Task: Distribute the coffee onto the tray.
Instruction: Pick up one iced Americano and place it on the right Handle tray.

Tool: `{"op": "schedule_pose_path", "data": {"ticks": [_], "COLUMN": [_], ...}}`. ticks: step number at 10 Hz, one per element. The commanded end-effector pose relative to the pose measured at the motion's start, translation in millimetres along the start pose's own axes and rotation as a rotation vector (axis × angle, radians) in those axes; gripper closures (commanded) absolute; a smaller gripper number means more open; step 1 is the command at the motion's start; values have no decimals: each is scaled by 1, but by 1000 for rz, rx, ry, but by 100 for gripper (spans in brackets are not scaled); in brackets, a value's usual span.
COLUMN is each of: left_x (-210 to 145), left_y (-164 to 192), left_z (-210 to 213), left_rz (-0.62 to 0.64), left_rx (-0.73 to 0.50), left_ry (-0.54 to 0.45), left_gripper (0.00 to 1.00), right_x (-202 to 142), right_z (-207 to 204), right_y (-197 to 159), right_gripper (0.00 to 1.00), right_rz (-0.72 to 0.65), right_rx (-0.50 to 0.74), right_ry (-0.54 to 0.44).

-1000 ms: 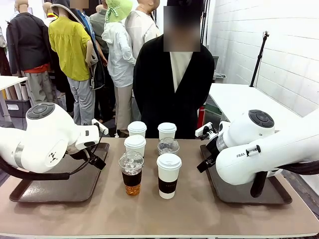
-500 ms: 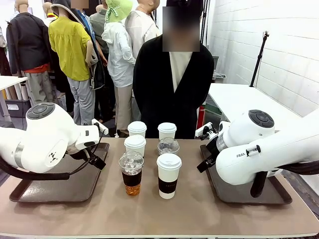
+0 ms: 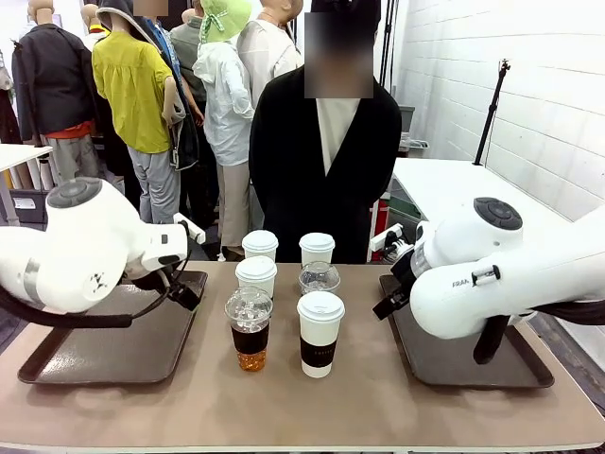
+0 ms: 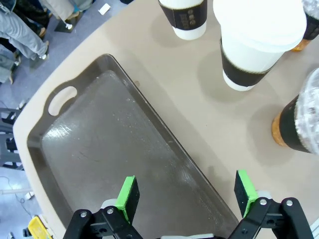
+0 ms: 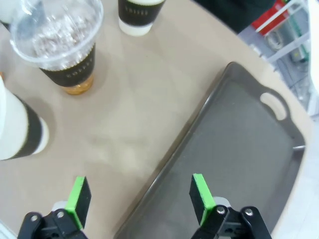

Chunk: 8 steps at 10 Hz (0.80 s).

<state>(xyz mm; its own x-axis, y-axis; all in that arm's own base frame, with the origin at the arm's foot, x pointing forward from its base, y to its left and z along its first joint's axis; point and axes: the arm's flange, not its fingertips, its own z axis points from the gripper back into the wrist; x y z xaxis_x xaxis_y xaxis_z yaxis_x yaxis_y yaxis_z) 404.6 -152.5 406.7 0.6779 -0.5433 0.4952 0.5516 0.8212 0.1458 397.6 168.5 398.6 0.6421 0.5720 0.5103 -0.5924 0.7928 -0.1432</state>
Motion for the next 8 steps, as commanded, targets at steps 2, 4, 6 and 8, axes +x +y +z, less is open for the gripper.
{"op": "schedule_pose_path", "data": {"ticks": [2, 4, 6, 8], "left_x": [22, 42, 56, 66], "left_y": [2, 1, 1, 1], "left_z": [51, 82, 106, 125], "left_rz": [-48, -79, -83, -104], "left_rx": [1, 2, 11, 7], "left_ry": [52, 82, 107, 115], "left_gripper": [0, 0, 0, 0], "right_x": [16, 28, 35, 42], "right_z": [48, 87, 117, 134], "right_y": [-18, -23, -27, -29], "right_gripper": [0, 0, 0, 0], "right_rz": [37, 78, 106, 131], "right_rx": [38, 35, 33, 28], "right_ry": [37, 35, 26, 30]}}
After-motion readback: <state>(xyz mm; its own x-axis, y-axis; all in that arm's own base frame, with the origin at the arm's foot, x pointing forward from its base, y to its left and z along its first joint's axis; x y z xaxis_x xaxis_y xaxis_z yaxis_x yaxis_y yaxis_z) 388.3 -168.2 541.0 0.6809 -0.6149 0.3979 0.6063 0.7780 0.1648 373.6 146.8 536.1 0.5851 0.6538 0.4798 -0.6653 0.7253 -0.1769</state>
